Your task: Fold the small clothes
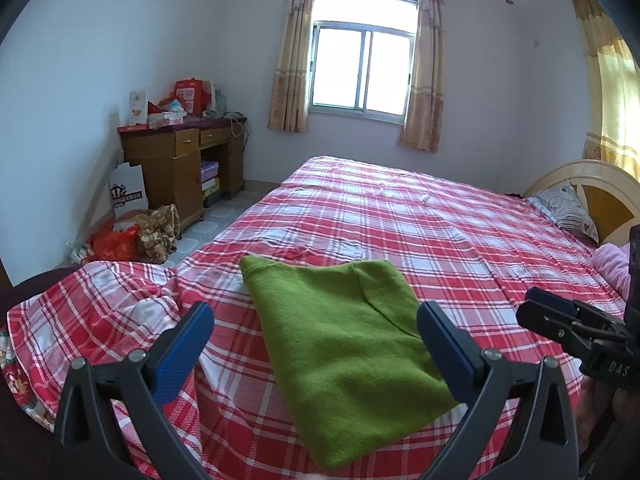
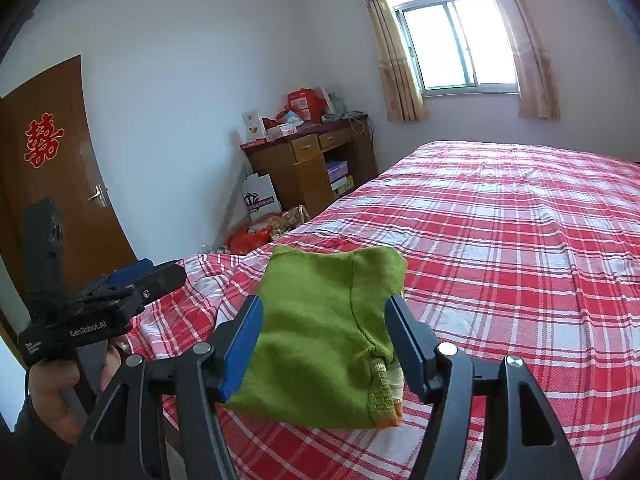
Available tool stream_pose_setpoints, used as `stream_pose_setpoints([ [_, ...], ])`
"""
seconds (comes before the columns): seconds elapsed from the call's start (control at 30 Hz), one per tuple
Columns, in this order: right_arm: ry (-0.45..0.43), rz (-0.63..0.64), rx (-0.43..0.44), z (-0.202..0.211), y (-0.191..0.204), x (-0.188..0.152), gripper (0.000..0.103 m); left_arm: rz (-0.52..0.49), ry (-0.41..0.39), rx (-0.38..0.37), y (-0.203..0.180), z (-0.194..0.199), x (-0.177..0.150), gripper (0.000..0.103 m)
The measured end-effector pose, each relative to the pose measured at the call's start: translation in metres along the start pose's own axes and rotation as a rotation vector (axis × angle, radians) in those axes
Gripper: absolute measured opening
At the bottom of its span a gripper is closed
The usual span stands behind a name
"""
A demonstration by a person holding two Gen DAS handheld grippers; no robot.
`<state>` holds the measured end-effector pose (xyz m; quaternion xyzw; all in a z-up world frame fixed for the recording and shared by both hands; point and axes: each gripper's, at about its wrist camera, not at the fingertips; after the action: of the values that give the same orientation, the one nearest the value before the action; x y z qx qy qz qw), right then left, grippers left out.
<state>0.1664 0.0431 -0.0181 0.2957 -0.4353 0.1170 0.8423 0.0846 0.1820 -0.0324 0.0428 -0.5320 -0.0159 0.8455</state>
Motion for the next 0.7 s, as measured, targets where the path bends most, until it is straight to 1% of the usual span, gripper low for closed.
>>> stream_pose_setpoints([
  [0.07,-0.005,0.001,-0.002,0.001,0.0,0.0,0.064,-0.004,-0.008,0.007,0.0,0.002,0.001,0.103],
  [0.23,-0.09,0.023,0.001,0.018,0.005,0.005,0.064,-0.001,-0.03,0.04,0.0,0.01,0.004,0.103],
  [0.33,-0.116,0.042,0.002,0.025,0.009,0.007,0.064,-0.002,-0.047,0.045,0.002,0.013,0.006,0.103],
  [0.53,-0.119,0.065,0.007,0.025,0.014,0.006,0.064,-0.01,-0.078,0.061,0.002,0.019,0.008,0.103],
  [0.7,-0.111,0.078,0.008,0.025,0.017,0.002,0.064,-0.011,-0.084,0.079,0.002,0.018,0.009,0.103],
])
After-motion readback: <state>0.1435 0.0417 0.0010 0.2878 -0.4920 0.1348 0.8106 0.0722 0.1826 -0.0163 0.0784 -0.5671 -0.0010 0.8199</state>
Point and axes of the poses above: each gripper's, at about its wrist camera, not at the fingertips, and z roughly against the way its jaws point, y to its left, x to its top, and after that the axes turned 13 degrees about -z, right-handed
